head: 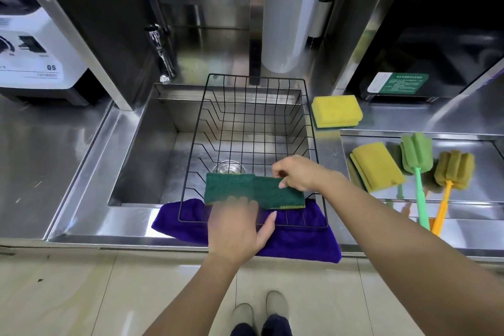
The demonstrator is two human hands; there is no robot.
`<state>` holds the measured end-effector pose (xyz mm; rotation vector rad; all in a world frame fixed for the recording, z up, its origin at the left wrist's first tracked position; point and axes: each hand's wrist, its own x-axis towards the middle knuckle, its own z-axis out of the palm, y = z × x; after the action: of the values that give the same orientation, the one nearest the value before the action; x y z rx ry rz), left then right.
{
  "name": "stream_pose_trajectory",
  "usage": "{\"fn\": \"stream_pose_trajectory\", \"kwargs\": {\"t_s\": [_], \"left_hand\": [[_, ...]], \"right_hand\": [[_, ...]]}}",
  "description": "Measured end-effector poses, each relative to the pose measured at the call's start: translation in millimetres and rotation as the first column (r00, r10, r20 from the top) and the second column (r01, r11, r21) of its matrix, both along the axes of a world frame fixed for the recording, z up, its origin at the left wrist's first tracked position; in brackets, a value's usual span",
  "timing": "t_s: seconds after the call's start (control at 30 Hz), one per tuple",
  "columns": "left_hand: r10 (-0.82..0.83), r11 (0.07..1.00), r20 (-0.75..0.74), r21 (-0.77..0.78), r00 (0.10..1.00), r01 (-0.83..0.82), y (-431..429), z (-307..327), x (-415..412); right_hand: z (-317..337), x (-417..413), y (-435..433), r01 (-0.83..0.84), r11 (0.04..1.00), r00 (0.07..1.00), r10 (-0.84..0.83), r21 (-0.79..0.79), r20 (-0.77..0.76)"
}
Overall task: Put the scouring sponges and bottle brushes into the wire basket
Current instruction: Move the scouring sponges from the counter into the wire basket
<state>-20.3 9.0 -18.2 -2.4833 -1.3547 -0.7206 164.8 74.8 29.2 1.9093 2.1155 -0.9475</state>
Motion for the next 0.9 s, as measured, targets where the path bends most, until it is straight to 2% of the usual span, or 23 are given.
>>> {"fn": "stream_pose_trajectory", "kwargs": {"t_s": [0.13, 0.2, 0.23, 0.27, 0.33, 0.4, 0.43, 0.5, 0.6, 0.8, 0.9], "left_hand": [[0.003, 1.000, 0.002, -0.006, 1.000, -0.003, -0.1, 1.0, 0.2], [0.003, 1.000, 0.005, -0.002, 1.000, -0.003, -0.4, 0.9, 0.3], [0.004, 1.000, 0.007, 0.002, 1.000, -0.004, -0.2, 0.7, 0.2], [0.003, 1.000, 0.010, 0.005, 1.000, -0.003, 0.0, 0.4, 0.2], [0.004, 1.000, 0.019, 0.015, 1.000, -0.004, -0.6, -0.6, 0.2], [0.003, 1.000, 0.031, 0.026, 1.000, -0.004, -0.5, -1.6, 0.5], [0.003, 0.999, 0.036, 0.031, 0.999, -0.004, -0.2, -2.0, 0.7], [0.004, 0.999, 0.038, 0.040, 0.999, -0.006, 0.1, -2.5, 0.9], [0.005, 0.999, 0.034, 0.033, 0.999, -0.006, -0.1, -3.5, 0.7], [0.007, 1.000, 0.017, 0.021, 1.000, -0.008, -0.2, -3.3, 0.4], [0.003, 1.000, 0.001, 0.015, 1.000, -0.003, -0.9, -2.9, -0.6]], "right_hand": [[-7.9, -2.0, -1.9, 0.002, 1.000, 0.997, -0.003, 0.009, 0.077], [-4.5, 1.2, -4.3, 0.013, 0.998, 1.000, -0.013, 0.063, -0.004], [-1.8, 4.1, -5.2, 0.051, 0.987, 0.997, -0.040, 0.155, -0.071], [1.5, 8.2, -5.6, 0.118, 0.952, 0.988, -0.085, 0.282, -0.126], [7.4, 20.9, -1.9, 0.304, 0.806, 0.951, -0.228, 0.508, -0.207], [11.6, 39.2, 6.3, 0.438, 0.676, 0.897, -0.376, 0.592, -0.235], [12.5, 50.1, 11.4, 0.471, 0.646, 0.872, -0.445, 0.600, -0.205], [12.0, 72.5, 20.5, 0.462, 0.660, 0.841, -0.538, 0.592, -0.056], [5.9, 103.4, 28.3, 0.363, 0.756, 0.843, -0.516, 0.545, 0.155], [-3.2, 133.2, 48.0, 0.286, 0.853, 0.868, -0.423, 0.436, 0.259], [-4.2, 134.8, 56.3, 0.278, 0.860, 0.852, -0.427, 0.428, 0.304]]}}
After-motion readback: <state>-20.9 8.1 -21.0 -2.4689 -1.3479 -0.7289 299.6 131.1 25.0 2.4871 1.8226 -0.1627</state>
